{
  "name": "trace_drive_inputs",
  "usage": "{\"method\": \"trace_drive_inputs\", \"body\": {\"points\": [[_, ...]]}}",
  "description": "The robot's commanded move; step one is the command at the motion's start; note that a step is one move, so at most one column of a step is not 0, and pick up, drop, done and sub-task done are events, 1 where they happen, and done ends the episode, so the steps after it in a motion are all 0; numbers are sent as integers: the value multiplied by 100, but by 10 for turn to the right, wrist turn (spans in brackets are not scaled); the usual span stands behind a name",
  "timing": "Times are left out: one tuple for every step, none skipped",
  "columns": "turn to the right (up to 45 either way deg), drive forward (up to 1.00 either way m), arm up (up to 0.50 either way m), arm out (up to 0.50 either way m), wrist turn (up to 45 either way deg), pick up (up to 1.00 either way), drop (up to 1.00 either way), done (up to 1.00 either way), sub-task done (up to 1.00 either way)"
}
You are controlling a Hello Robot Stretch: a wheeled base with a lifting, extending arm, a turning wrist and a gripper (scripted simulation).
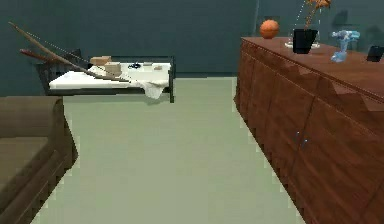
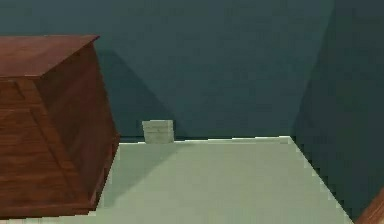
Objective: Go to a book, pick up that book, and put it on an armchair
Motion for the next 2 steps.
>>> {"method": "trace_drive_inputs", "body": {"points": [[30, 0, 0, 0, 0, 0, 0, 0, 0], [0, 100, 0, 0, 0, 0, 0, 0, 0]]}}
